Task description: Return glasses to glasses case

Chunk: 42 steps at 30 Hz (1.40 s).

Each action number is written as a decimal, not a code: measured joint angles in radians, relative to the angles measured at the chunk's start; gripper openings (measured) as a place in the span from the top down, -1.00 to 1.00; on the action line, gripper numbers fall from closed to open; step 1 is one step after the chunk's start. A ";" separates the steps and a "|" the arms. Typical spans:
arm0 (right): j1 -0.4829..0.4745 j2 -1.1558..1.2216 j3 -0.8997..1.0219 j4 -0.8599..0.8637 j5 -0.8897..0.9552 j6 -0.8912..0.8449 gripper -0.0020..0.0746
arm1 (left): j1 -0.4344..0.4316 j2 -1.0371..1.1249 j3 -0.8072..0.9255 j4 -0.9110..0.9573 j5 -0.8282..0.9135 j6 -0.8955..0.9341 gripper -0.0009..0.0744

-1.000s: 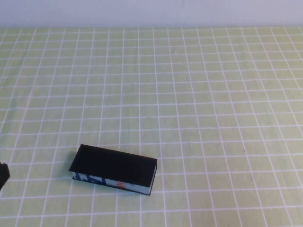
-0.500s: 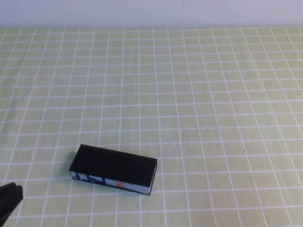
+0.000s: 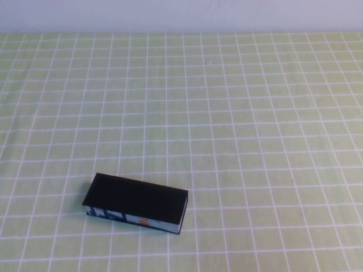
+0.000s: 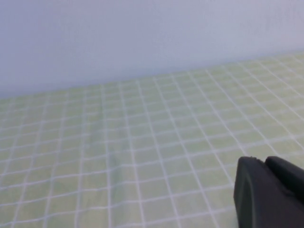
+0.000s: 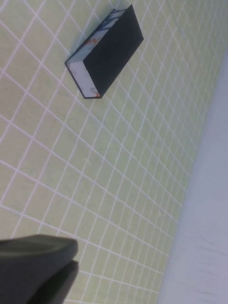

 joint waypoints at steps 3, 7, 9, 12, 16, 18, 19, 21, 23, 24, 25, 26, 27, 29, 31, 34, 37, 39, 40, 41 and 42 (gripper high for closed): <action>0.000 0.000 0.000 0.006 0.000 0.000 0.99 | 0.000 -0.055 0.098 0.222 -0.154 -0.256 0.98; 0.000 0.000 0.000 0.008 0.000 0.000 0.99 | 0.000 -0.120 0.206 0.345 -0.126 -0.514 0.98; 0.000 0.000 0.000 0.008 0.000 0.000 0.99 | 0.000 -0.124 0.254 0.360 -0.061 -0.576 0.98; 0.000 0.000 0.000 0.010 -0.001 0.000 0.99 | 0.000 -0.124 0.322 0.369 -0.037 -0.623 0.98; 0.000 0.000 0.000 0.010 -0.006 0.000 0.99 | 0.000 -0.128 0.365 0.380 -0.087 -0.620 0.98; 0.000 0.000 0.000 0.012 -0.006 0.000 0.99 | 0.000 -0.128 0.367 0.384 -0.104 -0.576 0.98; 0.000 0.000 0.000 0.012 -0.006 0.000 0.99 | 0.000 -0.128 0.369 0.386 -0.108 -0.543 0.98; 0.000 0.000 0.000 0.012 -0.006 0.000 0.99 | 0.000 -0.128 0.370 0.386 -0.115 -0.482 0.98; 0.000 0.000 0.000 0.012 -0.006 0.000 0.99 | 0.000 -0.128 0.370 0.386 -0.115 -0.455 0.98; 0.000 0.000 0.000 0.012 -0.006 0.000 0.99 | 0.000 -0.128 0.371 0.386 -0.115 -0.451 0.98; 0.000 0.000 0.000 0.012 -0.006 0.000 0.99 | 0.000 -0.128 0.371 0.386 -0.117 -0.446 0.98; 0.000 0.000 0.000 0.012 -0.006 0.000 0.99 | 0.000 -0.128 0.371 0.387 -0.118 -0.444 0.98; 0.000 0.000 0.000 0.012 -0.006 0.000 0.99 | 0.000 -0.128 0.371 0.387 -0.120 -0.441 0.98; 0.000 0.000 0.000 0.012 -0.006 0.000 0.99 | 0.000 -0.128 0.371 0.389 -0.122 -0.440 0.98; 0.000 0.000 0.000 0.012 -0.006 0.000 0.99 | 0.000 -0.128 0.371 0.390 -0.122 -0.440 0.98; 0.000 0.000 0.000 0.012 -0.006 0.000 0.99 | 0.000 -0.128 0.371 0.390 -0.122 -0.439 0.98; 0.000 0.000 0.000 0.012 -0.006 0.000 0.99 | 0.000 -0.128 0.371 0.390 -0.122 -0.438 0.98; 0.000 0.000 0.000 0.012 -0.006 0.000 0.99 | 0.000 -0.128 0.371 0.390 -0.122 -0.438 0.98; 0.000 0.000 0.000 0.012 -0.006 0.000 0.99 | 0.000 -0.128 0.371 0.390 -0.122 -0.438 0.98; 0.000 0.000 0.000 0.012 -0.006 0.000 0.99 | 0.000 -0.128 0.371 0.390 -0.122 -0.438 0.98; 0.000 0.000 0.000 0.012 -0.006 0.000 0.99 | 0.000 -0.128 0.371 0.390 -0.122 -0.438 0.98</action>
